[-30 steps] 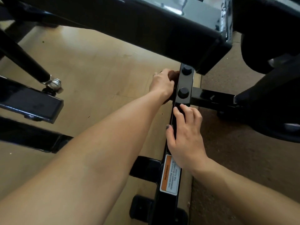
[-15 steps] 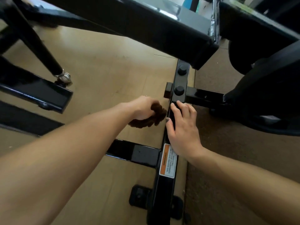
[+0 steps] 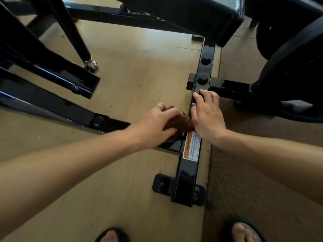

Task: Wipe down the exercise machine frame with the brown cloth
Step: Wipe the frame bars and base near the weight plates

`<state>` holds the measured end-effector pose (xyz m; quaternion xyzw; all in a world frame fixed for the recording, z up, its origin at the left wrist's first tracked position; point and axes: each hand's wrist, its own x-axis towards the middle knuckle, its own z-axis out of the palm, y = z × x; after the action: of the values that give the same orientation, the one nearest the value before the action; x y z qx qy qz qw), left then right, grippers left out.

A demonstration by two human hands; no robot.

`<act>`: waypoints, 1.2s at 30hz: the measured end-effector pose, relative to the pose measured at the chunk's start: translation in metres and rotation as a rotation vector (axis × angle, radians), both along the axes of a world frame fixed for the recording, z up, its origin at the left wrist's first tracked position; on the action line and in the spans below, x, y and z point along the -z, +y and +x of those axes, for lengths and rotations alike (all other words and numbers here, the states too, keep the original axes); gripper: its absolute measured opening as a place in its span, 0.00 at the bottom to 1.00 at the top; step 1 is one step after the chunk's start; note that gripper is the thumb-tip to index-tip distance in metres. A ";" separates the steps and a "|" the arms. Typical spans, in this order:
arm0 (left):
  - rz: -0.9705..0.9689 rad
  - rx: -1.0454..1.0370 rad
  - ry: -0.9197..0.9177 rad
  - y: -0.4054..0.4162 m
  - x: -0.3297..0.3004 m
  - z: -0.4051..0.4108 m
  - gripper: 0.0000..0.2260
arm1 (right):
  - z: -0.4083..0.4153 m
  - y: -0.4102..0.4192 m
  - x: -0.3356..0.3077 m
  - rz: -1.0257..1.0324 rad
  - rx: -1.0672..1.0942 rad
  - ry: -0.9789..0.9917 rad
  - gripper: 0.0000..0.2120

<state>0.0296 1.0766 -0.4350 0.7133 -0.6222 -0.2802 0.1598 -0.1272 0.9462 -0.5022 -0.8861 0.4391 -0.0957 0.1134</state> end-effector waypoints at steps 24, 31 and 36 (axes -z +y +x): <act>-0.125 -0.141 -0.363 0.048 0.016 0.001 0.19 | 0.018 0.010 -0.016 0.107 0.107 -0.108 0.23; -0.193 -0.021 -0.442 0.033 0.028 -0.031 0.19 | 0.042 0.025 -0.023 0.173 0.029 -0.169 0.22; -0.140 -0.015 -0.659 0.057 0.026 0.028 0.19 | 0.069 0.043 -0.025 0.258 -0.144 -0.254 0.22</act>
<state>0.0574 1.1331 -0.4609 0.7573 -0.6530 0.0101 0.0010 -0.0583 0.9894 -0.4774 -0.8742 0.3651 -0.1414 0.2872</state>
